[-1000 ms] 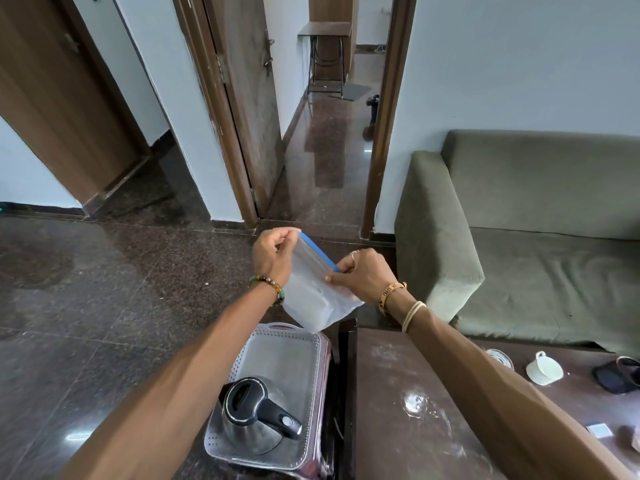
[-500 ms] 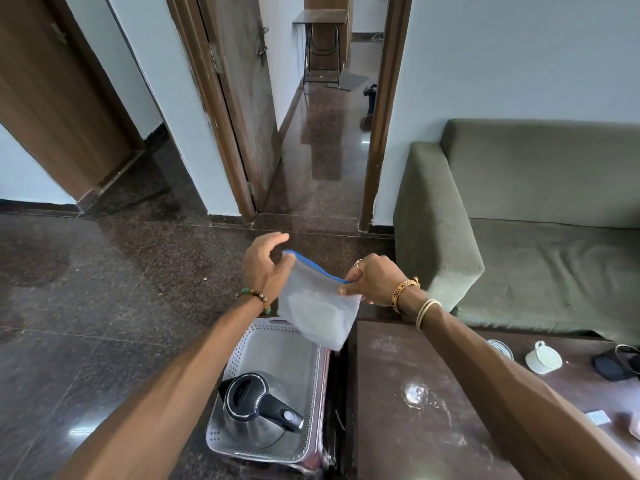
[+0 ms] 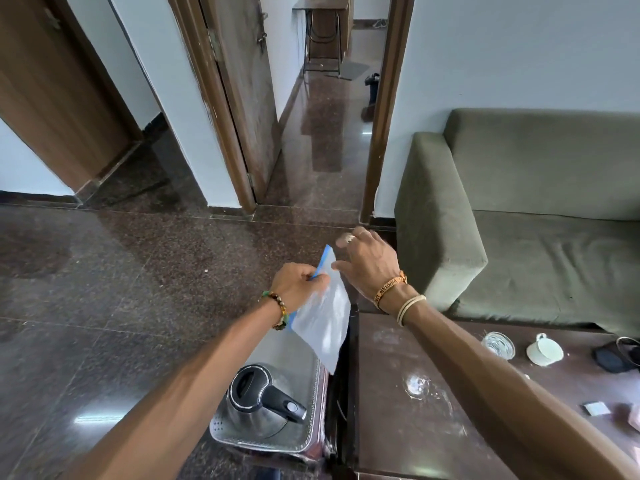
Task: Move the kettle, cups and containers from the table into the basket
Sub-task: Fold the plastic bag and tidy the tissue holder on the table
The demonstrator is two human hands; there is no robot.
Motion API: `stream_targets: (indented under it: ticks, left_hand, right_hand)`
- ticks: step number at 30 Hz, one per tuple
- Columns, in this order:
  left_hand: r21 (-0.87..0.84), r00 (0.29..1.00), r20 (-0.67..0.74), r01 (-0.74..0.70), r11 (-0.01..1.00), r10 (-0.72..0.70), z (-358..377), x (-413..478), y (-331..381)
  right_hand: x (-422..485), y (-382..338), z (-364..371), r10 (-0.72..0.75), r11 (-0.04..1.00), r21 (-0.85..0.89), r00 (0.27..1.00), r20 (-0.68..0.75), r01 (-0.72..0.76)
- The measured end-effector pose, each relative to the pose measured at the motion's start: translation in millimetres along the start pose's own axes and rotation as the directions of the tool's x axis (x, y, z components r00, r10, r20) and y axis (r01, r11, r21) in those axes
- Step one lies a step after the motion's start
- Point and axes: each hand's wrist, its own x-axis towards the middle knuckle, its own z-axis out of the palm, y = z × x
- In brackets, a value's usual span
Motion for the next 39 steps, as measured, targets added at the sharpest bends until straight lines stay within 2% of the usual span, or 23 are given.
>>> stream_targets:
  ticks: [1, 2, 4, 5, 7, 11, 15, 20, 25, 29, 32, 35, 39]
  left_hand:
    - [-0.120, 0.996, -0.023, 0.079, 0.990, -0.082, 2, 1, 0]
    - [-0.272, 0.988, -0.014, 0.145, 0.951, -0.154, 3, 2, 0]
    - [-0.569, 0.961, 0.105, 0.270, 0.777, -0.257, 6, 3, 3]
    - [-0.657, 0.946, 0.175, 0.319, 0.683, -0.274, 6, 2, 4]
    - [-0.720, 0.928, 0.226, 0.364, 0.591, -0.296, 8, 2, 4]
    - [-0.803, 0.906, 0.210, 0.374, 0.464, -0.367, 11, 4, 1]
    - [-0.844, 0.908, 0.260, 0.379, 0.380, -0.329, 12, 6, 2]
    - [-0.827, 0.915, 0.260, 0.376, 0.418, -0.308, 10, 7, -3]
    - [-0.827, 0.909, 0.273, 0.389, 0.407, -0.314, 9, 8, -7]
    - [-0.815, 0.911, 0.251, 0.381, 0.437, -0.327, 10, 9, -8]
    - [-0.719, 0.910, 0.101, 0.346, 0.603, -0.402, 13, 12, -10]
    - [-0.475, 0.923, -0.104, 0.280, 0.834, -0.370, 14, 14, -18]
    - [-0.192, 0.938, -0.245, 0.199, 0.961, -0.244, 16, 8, -25]
  right_hand:
    - [-4, -3, 5, 0.101, 0.984, 0.142, 0.995, 0.028, -0.104]
    - [-6, -5, 10, 0.174, 0.938, 0.280, 0.977, 0.123, -0.202]
    - [-13, -11, 18, 0.204, 0.774, 0.523, 0.923, 0.325, -0.356]
    - [-16, -13, 21, 0.200, 0.714, 0.584, 0.911, 0.360, -0.387]
    - [-18, -13, 27, 0.224, 0.688, 0.608, 0.913, 0.341, -0.396]
    - [-17, -13, 33, 0.264, 0.654, 0.631, 0.908, 0.326, -0.417]
    - [-16, -12, 38, 0.307, 0.631, 0.634, 0.894, 0.327, -0.448]
    - [-15, -5, 39, 0.297, 0.623, 0.634, 0.888, 0.350, -0.458]
    - [-14, -5, 39, 0.279, 0.679, 0.600, 0.905, 0.321, -0.422]
    - [-13, -3, 43, 0.272, 0.642, 0.645, 0.909, 0.315, -0.416]
    - [-13, 0, 45, 0.316, 0.665, 0.616, 0.906, 0.280, -0.423]
    - [-12, 7, 43, 0.376, 0.768, 0.488, 0.909, 0.179, -0.414]
    - [-13, 17, 45, 0.381, 0.862, 0.341, 0.923, 0.052, -0.375]
